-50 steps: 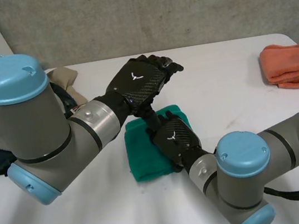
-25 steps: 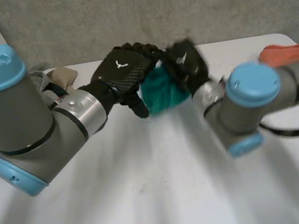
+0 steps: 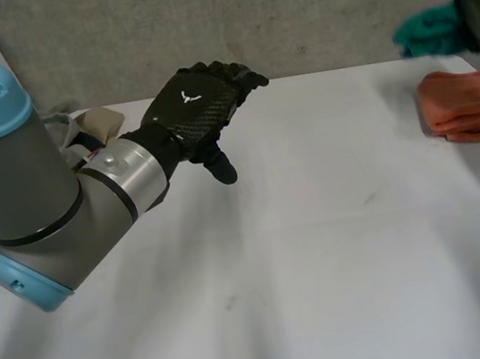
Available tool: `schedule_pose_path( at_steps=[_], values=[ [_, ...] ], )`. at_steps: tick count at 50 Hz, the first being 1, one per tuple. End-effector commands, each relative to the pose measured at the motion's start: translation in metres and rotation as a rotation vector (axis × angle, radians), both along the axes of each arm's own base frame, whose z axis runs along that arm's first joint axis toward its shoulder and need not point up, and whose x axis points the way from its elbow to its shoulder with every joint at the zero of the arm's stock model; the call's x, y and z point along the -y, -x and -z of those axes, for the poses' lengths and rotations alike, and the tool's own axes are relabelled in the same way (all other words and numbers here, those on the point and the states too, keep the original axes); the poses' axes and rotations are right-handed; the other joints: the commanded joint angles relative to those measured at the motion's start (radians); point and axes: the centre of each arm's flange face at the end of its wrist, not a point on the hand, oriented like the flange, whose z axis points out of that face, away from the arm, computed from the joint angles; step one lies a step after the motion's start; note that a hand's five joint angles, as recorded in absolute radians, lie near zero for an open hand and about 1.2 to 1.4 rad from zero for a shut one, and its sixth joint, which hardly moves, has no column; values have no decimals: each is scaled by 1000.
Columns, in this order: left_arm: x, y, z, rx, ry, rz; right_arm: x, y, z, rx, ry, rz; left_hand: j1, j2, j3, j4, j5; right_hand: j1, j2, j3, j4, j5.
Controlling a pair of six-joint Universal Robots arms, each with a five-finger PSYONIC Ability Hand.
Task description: Fold the laundry.
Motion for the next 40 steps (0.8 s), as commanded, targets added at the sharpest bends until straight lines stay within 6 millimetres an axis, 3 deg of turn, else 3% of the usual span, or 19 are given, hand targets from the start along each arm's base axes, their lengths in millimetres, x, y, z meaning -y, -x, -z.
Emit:
schedule_pose_path(
  at_steps=[1, 7, 12, 21, 28, 32, 33, 34, 36, 40],
  values=[
    [-2, 1, 6, 12, -17, 4, 10, 53, 75, -34, -130, 44, 42, 27, 22, 30, 10, 347, 242, 218, 199, 297],
    [-3, 1, 9, 16, -25, 4, 6, 90, 98, -39, -196, 89, 42, 27, 22, 30, 10, 347, 242, 218, 199, 297],
    [-3, 1, 9, 16, -26, 4, -1, 102, 101, -51, -230, 76, 42, 27, 22, 30, 10, 347, 242, 218, 199, 297],
    [-7, 3, 6, 12, -19, 13, -14, 97, 88, -74, -247, 58, 42, 27, 22, 30, 10, 347, 242, 218, 199, 297],
    [-12, 6, 4, 8, -14, 27, -28, 93, 58, -128, -213, 82, 42, 27, 22, 30, 10, 347, 242, 218, 199, 297],
    [-13, 6, 3, 5, -14, 29, -31, 96, 66, -133, -251, 93, 42, 27, 22, 30, 10, 347, 242, 218, 199, 297],
    [-13, 6, 3, 5, -14, 29, -31, 95, 70, -131, -266, 93, 42, 27, 22, 30, 10, 241, 135, 111, 92, 190],
    [-14, 7, 3, 4, -15, 32, -33, 94, 76, -130, -295, 93, 42, 27, 22, 30, 10, -344, -450, -474, -493, -395],
    [-15, 8, 3, 2, -18, 35, -35, 93, 77, -142, -310, 98, 42, 27, 22, 30, 10, -874, -980, -1004, -1023, -925],
    [-19, 10, 3, -8, -31, 47, -41, 98, 66, -192, -325, 143, 42, 27, 22, 30, 10, -874, -980, -1004, -1023, -925]
  ],
)
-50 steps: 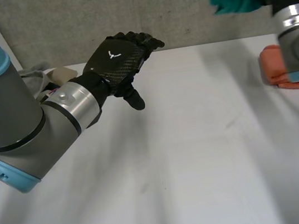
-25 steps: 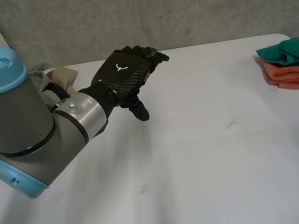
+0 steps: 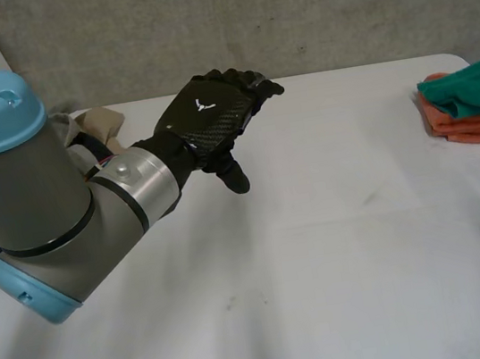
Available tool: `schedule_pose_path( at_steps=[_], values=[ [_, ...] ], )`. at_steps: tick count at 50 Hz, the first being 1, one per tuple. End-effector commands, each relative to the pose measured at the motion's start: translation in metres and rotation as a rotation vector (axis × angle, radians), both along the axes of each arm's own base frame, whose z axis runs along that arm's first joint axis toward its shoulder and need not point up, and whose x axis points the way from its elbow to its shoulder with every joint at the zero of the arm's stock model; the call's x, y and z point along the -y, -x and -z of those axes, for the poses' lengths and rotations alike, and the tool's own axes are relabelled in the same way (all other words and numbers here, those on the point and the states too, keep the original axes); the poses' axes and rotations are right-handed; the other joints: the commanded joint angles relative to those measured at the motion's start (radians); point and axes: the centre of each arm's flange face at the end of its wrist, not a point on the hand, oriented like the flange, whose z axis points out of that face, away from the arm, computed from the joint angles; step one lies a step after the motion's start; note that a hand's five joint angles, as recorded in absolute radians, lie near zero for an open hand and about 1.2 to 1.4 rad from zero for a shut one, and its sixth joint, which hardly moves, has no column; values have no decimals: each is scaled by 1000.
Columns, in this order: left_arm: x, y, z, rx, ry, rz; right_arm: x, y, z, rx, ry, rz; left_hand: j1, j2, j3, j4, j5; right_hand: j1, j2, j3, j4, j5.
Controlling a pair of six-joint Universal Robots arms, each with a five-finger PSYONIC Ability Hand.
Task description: Fold the laundry.
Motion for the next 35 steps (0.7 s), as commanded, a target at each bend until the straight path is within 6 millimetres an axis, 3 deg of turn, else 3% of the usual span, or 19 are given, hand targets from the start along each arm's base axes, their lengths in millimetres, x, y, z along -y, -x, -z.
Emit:
schedule_pose_path(
  at_steps=[1, 11, 17, 20, 23, 24, 27, 28, 30, 31, 34, 35],
  values=[
    [-5, 3, 0, -13, -18, 15, -9, 6, -8, -63, -53, 54, 42, 27, 22, 30, 10, -224, -283, -318, -326, -253],
    [-21, 6, -16, -50, -4, 53, -40, 59, -118, -20, -67, 383, 39, 24, 20, 27, 7, -224, -283, -318, -326, -253],
    [-40, 7, -29, -67, 25, 101, -64, 62, -196, -12, 16, 517, 31, 15, 11, 18, -2, -224, -283, -318, -326, -253],
    [-50, 6, -38, -81, 45, 145, -72, 54, -215, -15, 61, 514, 30, 15, 11, 18, -2, -224, -283, -318, -326, -253],
    [-62, 4, -49, -99, 65, 205, -79, 19, -229, 12, 97, 429, 28, 12, 8, 16, -5, -224, -283, -318, -326, -253],
    [-62, 4, -49, -99, 65, 207, -88, -11, -238, 31, 119, 358, 28, 12, 8, 15, -5, -224, -283, -318, -326, -253],
    [-68, 0, -57, -117, 78, 228, -107, -63, -249, 62, 141, 204, 28, 12, 8, 15, -5, -224, -283, -318, -326, -253],
    [-69, -2, -61, -127, 85, 224, -121, -94, -247, 76, 127, 99, 28, 12, 8, 15, -5, -224, -283, -318, -326, -253],
    [-69, -5, -65, -140, 94, 215, -134, -121, -234, 78, 82, -6, 25, 9, 5, 13, -7, -224, -283, -318, -326, -253],
    [-68, -7, -67, -144, 98, 208, -150, -146, -216, 67, 22, -113, 25, 9, 5, 13, -7, -224, -283, -318, -326, -253],
    [-57, -18, -72, -155, 122, 151, -179, -174, -196, 40, -52, -251, 30, 15, 11, 18, -2, -224, -283, -318, -326, -253],
    [-51, -23, -74, -158, 129, 116, -200, -188, -182, 25, -100, -327, 30, 15, 11, 18, -2, -224, -283, -318, -326, -253]
  ],
)
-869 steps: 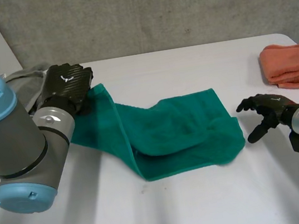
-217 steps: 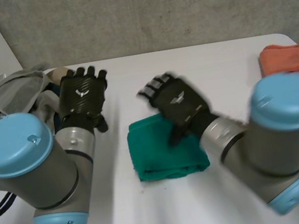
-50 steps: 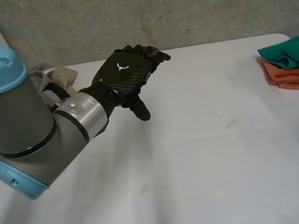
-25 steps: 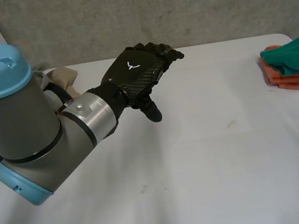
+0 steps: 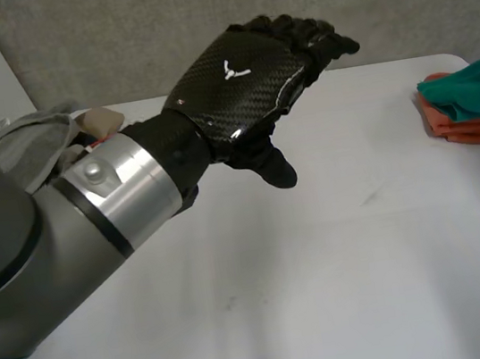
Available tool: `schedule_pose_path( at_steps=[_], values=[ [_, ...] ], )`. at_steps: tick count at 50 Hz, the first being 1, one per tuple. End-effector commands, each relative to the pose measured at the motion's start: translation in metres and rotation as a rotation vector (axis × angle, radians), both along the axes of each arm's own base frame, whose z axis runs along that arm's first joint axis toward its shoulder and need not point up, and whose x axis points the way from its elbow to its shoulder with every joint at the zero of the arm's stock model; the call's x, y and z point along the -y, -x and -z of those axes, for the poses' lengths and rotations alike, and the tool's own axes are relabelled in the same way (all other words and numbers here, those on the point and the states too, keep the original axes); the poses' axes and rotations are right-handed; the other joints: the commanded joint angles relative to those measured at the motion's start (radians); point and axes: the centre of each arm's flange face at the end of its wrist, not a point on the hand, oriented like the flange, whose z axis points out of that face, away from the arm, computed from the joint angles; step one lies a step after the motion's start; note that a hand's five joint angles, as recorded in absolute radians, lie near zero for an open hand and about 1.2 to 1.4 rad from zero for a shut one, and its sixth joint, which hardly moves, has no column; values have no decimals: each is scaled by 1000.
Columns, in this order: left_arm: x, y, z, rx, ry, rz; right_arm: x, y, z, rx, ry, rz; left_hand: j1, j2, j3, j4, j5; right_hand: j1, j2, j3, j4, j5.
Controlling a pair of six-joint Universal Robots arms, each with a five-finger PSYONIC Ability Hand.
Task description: Fold the laundry.
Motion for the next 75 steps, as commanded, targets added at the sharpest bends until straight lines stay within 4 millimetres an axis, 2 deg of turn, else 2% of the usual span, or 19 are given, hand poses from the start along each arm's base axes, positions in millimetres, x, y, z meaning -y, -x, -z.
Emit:
schedule_pose_path(
  at_steps=[1, 8, 12, 16, 20, 26, 29, 31, 34, 38, 43, 48, 53, 59, 63, 65, 67, 70, 75],
  values=[
    [32, -32, -15, -50, 40, -182, -89, -100, 63, -54, -210, -454, 31, 15, 11, 19, -2, -55, -34, -36, -36, -47],
    [108, -96, -19, -69, 72, -586, -142, -114, 131, -107, -449, -530, 22, 7, 2, 10, -10, -55, -34, -36, -36, -47],
    [168, -144, 11, 35, 85, -794, -153, -108, 157, -172, -534, -455, 25, 9, 5, 13, -7, -55, -34, -36, -36, -47],
    [231, -189, 62, 257, 132, -929, -161, -107, 177, -225, -585, -423, 28, 12, 8, 16, -5, -55, -34, -36, -36, -47],
    [266, -202, 115, 424, 136, -941, -163, -105, 185, -227, -609, -418, 28, 12, 8, 16, -5, -55, -34, -36, -36, -47],
    [291, -216, 157, 488, 104, -928, -166, -104, 192, -224, -619, -419, 90, 74, 69, 77, 57, -55, -34, -36, -36, -47],
    [295, -214, 160, 460, 116, -902, -165, -103, 193, -223, -614, -412, 675, 659, 655, 663, 642, -55, -34, -36, -36, -47],
    [295, -207, 156, 418, 141, -892, -164, -102, 193, -221, -611, -409, 1202, 1186, 1181, 1190, 1169, -55, -34, -36, -36, -47],
    [292, -197, 140, 334, 157, -883, -163, -102, 194, -221, -609, -409, 1205, 1189, 1185, 1193, 1172, -55, -34, -36, -36, -47],
    [268, -174, 81, 127, 190, -848, -162, -102, 193, -220, -604, -406, 1205, 1189, 1185, 1193, 1172, -55, -34, -36, -36, -47],
    [218, -136, 13, -129, 187, -721, -161, -101, 192, -218, -593, -396, 1205, 1189, 1185, 1193, 1172, -55, -34, -36, -36, -47],
    [170, -98, -20, -300, 101, -546, -156, -100, 186, -198, -568, -371, 1205, 1189, 1185, 1193, 1172, -55, -34, -36, -36, -47],
    [127, -40, 0, -363, -108, -328, -142, -85, 169, -93, -545, -266, 1205, 1189, 1185, 1193, 1172, -55, -34, -36, -36, -47],
    [66, 46, 83, -229, -334, -61, -128, -69, 158, -5, -526, -199, 1205, 1189, 1185, 1193, 1172, -55, -34, -36, -36, -47],
    [49, 77, 122, -180, -395, 0, -122, -60, 156, 11, -520, -166, 1205, 1189, 1185, 1193, 1172, -55, -34, -36, -36, -47],
    [47, 84, 136, -164, -421, 10, -120, -58, 156, 12, -520, -157, 1060, 1044, 1040, 1048, 1027, -55, -34, -36, -36, -47],
    [43, 90, 143, -158, -441, 24, -118, -55, 156, 15, -518, -150, 566, 550, 545, 554, 533, -55, -34, -36, -36, -47],
    [41, 91, 142, -160, -441, 29, -116, -53, 155, 17, -517, -142, 115, 99, 94, 103, 82, -55, -34, -36, -36, -47],
    [47, 80, 112, -198, -389, 13, -113, -52, 153, 16, -510, -147, 34, 18, 14, 22, 1, -55, -34, -36, -36, -47]
  ],
)
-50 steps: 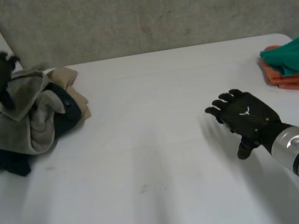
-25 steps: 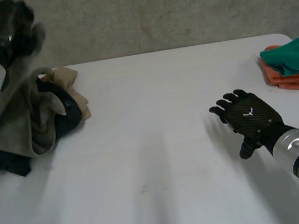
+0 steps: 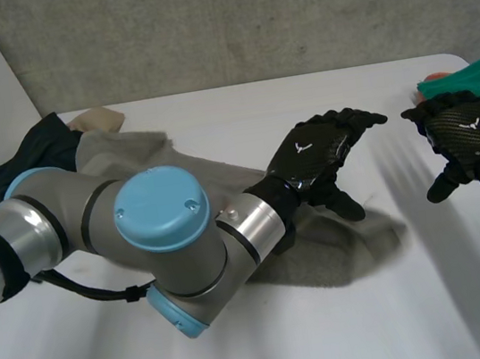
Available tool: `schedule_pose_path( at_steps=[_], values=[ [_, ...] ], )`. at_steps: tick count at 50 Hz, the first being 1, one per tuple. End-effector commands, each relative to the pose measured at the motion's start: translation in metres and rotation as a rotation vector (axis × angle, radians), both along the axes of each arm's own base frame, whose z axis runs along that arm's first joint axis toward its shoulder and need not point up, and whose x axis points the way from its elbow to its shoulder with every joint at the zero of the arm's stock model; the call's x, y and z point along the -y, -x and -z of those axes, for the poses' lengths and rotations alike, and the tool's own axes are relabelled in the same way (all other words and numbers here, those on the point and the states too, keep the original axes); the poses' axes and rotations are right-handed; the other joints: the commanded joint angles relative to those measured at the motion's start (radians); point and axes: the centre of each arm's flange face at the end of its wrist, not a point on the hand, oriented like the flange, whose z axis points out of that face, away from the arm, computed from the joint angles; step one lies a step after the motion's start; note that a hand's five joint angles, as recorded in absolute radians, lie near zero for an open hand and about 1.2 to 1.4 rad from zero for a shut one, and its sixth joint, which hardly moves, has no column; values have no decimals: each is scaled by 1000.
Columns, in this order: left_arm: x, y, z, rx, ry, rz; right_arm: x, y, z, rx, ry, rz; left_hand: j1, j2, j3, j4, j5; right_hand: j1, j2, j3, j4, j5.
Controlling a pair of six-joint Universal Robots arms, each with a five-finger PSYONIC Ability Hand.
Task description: Fold the laundry.
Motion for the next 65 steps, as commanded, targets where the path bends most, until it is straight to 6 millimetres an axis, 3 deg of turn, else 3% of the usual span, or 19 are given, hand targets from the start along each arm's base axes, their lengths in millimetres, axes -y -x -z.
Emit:
schedule_pose_path(
  at_steps=[1, 5, 10, 12, 16, 21, 25, 30, 34, 37, 39, 43, 46, 56, 60, 64, 65],
  values=[
    [14, -18, -38, -43, 55, -54, 2, 1, -2, -3, 3, -5, -14, -48, -56, -46, -42, -55, -34, -36, -36, -47],
    [38, -59, -64, -39, 72, -164, 2, -1, -4, -2, 3, -22, -11, -45, -53, -43, -39, -55, -34, -36, -36, -47],
    [52, -109, -91, 20, 145, -298, -17, -18, -12, -13, -40, -136, 9, -24, -33, -23, -18, -55, -34, -36, -36, -47],
    [58, -119, -89, 59, 161, -331, -27, -26, -19, -12, -79, -180, 15, -18, -27, -17, -13, -55, -34, -36, -36, -47],
    [92, -160, -73, 286, 259, -467, -37, -36, -19, -8, -200, -215, 38, 5, -3, 7, 11, -55, -34, -36, -36, -47],
    [128, -184, -36, 530, 337, -555, -31, -61, 7, -9, -325, -181, 38, 5, -3, 7, 11, -55, -34, -36, -36, -47],
    [159, -201, -12, 688, 402, -621, -22, -58, 16, -23, -332, -44, 33, -1, -9, 1, 5, -55, -34, -36, -36, -47],
    [180, -207, 16, 768, 405, -617, -24, -60, 34, -57, -368, -26, 33, -1, -9, 1, 5, -55, -34, -36, -36, -47],
    [185, -208, 30, 791, 388, -606, -23, -62, 49, -50, -379, -26, 74, 40, 32, 42, 46, -55, -34, -36, -36, -47],
    [185, -208, 41, 812, 378, -594, -20, -61, 56, -49, -366, -15, 273, 239, 231, 241, 245, -55, -34, -36, -36, -47],
    [184, -208, 45, 822, 375, -588, -17, -60, 57, -50, -357, -4, 571, 538, 530, 540, 544, -55, -34, -36, -36, -47],
    [180, -205, 47, 822, 373, -575, -13, -59, 64, -68, -363, 11, 1012, 979, 970, 980, 985, 51, 73, 70, 70, 59],
    [178, -203, 46, 818, 376, -571, -9, -59, 71, -76, -373, 14, 1139, 1106, 1097, 1107, 1112, 58, 79, 77, 77, 66],
    [164, -201, 24, 794, 400, -578, -3, -55, 72, -96, -377, 25, 1154, 1120, 1112, 1122, 1126, 75, 96, 94, 94, 83],
    [154, -199, 14, 785, 416, -574, 1, -49, 73, -128, -373, 30, 1154, 1120, 1112, 1122, 1126, 310, 331, 329, 329, 318],
    [148, -199, 6, 777, 424, -578, 5, -46, 71, -138, -363, 29, 1154, 1120, 1112, 1122, 1126, 1164, 1185, 1182, 1183, 1172],
    [146, -200, 2, 773, 429, -583, 6, -46, 71, -137, -359, 28, 1154, 1120, 1112, 1122, 1126, 1166, 1188, 1185, 1185, 1175]
  ],
)
